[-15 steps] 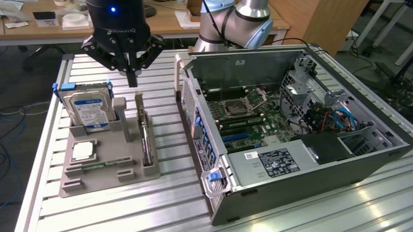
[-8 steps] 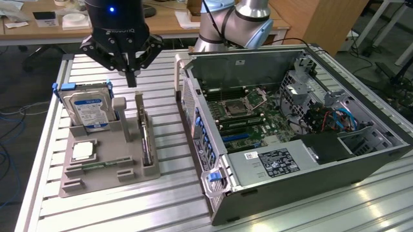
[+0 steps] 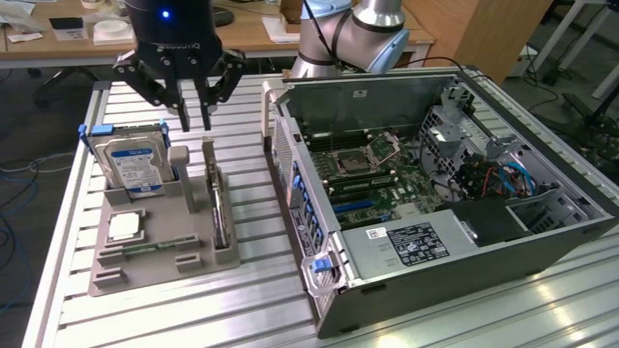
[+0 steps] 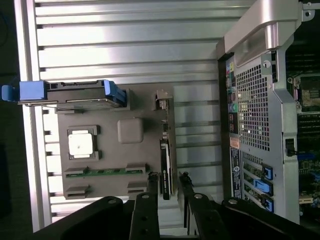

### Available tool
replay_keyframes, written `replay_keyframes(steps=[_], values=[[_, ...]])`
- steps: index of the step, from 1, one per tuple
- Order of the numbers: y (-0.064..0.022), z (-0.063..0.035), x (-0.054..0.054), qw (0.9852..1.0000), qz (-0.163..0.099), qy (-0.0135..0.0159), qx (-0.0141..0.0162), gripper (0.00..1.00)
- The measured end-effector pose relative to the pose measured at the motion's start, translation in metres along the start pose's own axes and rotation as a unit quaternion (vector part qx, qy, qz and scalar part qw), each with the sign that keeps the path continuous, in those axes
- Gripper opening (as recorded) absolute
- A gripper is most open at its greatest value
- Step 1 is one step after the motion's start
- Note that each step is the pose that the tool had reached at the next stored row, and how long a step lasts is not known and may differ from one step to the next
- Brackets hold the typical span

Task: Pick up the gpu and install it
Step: 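Pick up the gpu and move the gpu toward the slot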

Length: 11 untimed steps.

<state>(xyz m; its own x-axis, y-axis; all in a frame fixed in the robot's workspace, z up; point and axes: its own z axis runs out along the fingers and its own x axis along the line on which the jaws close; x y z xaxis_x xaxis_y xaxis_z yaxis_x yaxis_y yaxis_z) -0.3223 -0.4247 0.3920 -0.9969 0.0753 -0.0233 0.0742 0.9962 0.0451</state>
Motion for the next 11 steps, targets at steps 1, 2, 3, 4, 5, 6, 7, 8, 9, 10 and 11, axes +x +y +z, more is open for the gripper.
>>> replay_keyframes(steps=[1, 2, 3, 4, 5, 6, 7, 8, 9, 10, 11], values=[[0.0, 0.0, 0.0002, 1.0, 0.0, 0.0, 0.0, 0.29], [0.0, 0.0, 0.0004, 1.0, 0.0, 0.0, 0.0, 0.35], [0.0, 0.0, 0.0006, 1.0, 0.0, 0.0, 0.0, 0.41], [-0.0001, 0.0, 0.0008, 1.0, 0.0, 0.0, 0.0, 0.41], [-0.0001, 0.0, 0.001, 1.0, 0.0, 0.0, 0.0, 0.47], [-0.0001, -0.0001, 0.0012, 1.0, 0.0, 0.0, 0.0, 0.53], [-0.0001, 0.0, 0.0014, 1.0, 0.0, 0.0, 0.0, 0.53], [-0.0001, 0.0, 0.0015, 1.0, 0.0, 0.0, 0.0, 0.58], [-0.0001, 0.0, 0.0015, 1.0, 0.0, 0.0, 0.0, 0.64], [-0.0001, 0.0, 0.0015, 1.0, 0.0, 0.0, 0.0, 0.64], [-0.0001, 0.0004, 0.0015, 1.0, 0.0, 0.0, 0.0, 0.71]])
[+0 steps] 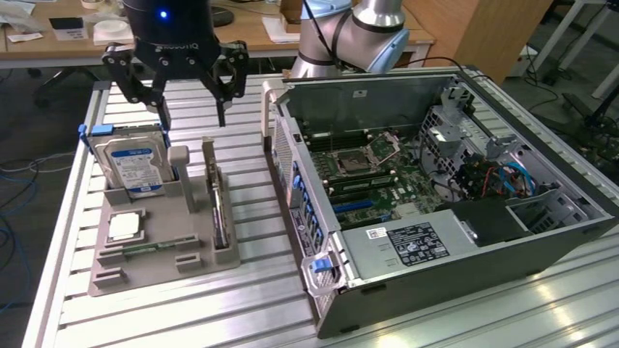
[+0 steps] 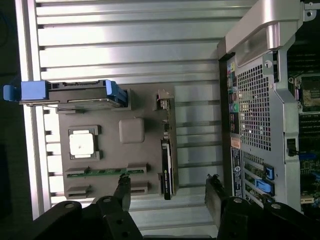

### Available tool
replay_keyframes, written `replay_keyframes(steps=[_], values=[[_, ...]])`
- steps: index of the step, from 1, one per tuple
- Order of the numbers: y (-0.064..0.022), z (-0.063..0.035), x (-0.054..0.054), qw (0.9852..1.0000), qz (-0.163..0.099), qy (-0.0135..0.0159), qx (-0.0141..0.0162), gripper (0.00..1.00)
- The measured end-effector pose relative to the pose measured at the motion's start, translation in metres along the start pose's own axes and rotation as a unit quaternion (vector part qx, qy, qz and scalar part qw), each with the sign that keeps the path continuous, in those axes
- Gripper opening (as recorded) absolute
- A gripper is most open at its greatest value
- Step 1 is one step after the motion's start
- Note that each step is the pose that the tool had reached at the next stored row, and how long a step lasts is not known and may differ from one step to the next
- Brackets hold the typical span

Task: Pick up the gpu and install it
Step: 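Pick up the gpu and move the gpu toward the slot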

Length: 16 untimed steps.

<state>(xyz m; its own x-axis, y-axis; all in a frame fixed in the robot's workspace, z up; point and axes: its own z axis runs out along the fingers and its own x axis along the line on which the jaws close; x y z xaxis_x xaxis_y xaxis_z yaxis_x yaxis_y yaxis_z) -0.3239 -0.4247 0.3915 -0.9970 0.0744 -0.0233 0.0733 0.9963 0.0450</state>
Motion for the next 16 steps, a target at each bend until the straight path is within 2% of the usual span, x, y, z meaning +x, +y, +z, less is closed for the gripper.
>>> replay_keyframes(steps=[7, 12, 16], values=[[-0.0006, 0.0035, 0.0001, 1.0, -0.01, 0.0007, -0.0003, 0.71], [-0.0025, 0.0067, 0.0, 0.9999, -0.014, 0.0036, -0.0003, 0.71], [-0.003, 0.0083, 0.0, 0.9996, -0.029, 0.0053, -0.0003, 0.71]])
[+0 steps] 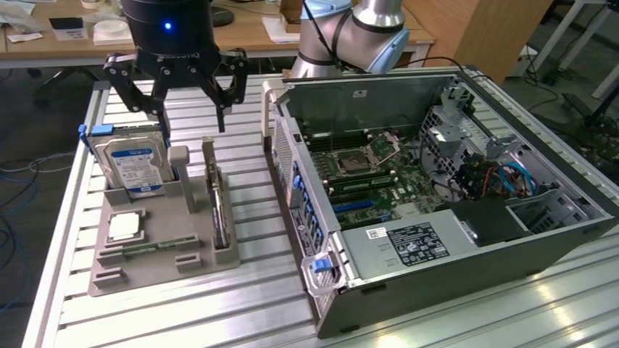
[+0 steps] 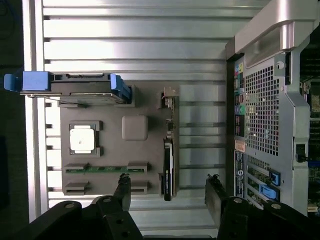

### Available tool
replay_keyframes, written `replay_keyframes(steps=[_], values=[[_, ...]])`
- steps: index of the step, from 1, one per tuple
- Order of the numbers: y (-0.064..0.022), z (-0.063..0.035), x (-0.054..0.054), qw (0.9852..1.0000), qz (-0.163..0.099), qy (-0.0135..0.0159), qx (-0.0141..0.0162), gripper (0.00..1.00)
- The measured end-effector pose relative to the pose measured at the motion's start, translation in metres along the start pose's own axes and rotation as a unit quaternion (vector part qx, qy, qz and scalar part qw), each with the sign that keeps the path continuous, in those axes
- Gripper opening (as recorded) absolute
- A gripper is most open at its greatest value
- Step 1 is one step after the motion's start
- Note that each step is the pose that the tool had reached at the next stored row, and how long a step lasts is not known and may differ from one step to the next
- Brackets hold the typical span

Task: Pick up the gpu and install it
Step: 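Pick up the gpu and move the gpu toward the slot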

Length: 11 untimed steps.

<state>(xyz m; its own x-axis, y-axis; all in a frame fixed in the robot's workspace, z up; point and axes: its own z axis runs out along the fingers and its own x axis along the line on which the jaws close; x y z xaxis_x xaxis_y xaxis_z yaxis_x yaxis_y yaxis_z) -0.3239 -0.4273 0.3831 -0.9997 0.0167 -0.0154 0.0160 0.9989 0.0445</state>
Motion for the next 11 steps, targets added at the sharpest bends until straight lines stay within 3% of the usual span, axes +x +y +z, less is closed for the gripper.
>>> replay_keyframes(steps=[11], values=[[-0.0003, 0.0034, 0.0, 0.9999, -0.015, 0.0006, -0.0003, 0.71]])
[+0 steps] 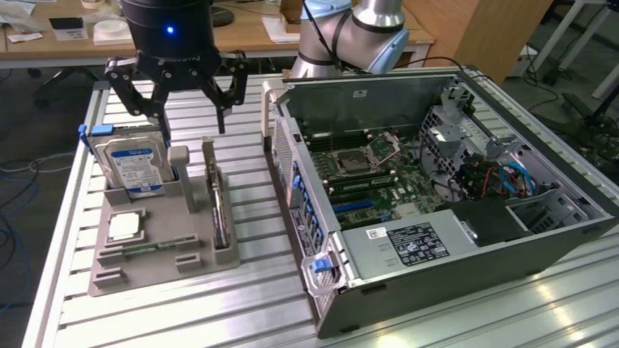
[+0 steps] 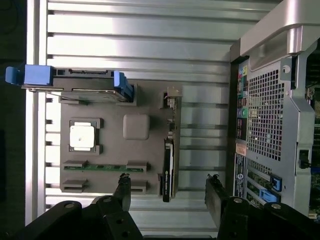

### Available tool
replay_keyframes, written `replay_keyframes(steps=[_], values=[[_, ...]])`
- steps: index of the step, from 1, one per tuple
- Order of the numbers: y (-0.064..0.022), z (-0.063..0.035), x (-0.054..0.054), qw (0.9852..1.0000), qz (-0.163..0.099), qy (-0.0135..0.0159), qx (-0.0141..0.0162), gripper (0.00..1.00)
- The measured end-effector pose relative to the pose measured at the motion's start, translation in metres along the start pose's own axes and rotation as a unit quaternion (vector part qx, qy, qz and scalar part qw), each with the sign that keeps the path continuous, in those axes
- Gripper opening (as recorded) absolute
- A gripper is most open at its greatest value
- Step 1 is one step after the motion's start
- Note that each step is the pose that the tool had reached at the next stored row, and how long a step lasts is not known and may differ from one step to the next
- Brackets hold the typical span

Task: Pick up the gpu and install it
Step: 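Pick up the gpu and move the gpu toward the slot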

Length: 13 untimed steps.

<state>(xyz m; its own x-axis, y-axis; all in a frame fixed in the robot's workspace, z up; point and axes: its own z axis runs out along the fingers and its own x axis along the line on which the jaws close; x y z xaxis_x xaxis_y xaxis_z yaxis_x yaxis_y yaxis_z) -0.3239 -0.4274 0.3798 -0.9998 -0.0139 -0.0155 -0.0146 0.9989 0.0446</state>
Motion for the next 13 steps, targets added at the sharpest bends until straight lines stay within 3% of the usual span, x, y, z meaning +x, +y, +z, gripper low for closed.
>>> replay_keyframes(steps=[13], values=[[-0.0002, 0.0039, 0.0001, 1.0, 0.0, 0.0, 0.0, 0.71]])
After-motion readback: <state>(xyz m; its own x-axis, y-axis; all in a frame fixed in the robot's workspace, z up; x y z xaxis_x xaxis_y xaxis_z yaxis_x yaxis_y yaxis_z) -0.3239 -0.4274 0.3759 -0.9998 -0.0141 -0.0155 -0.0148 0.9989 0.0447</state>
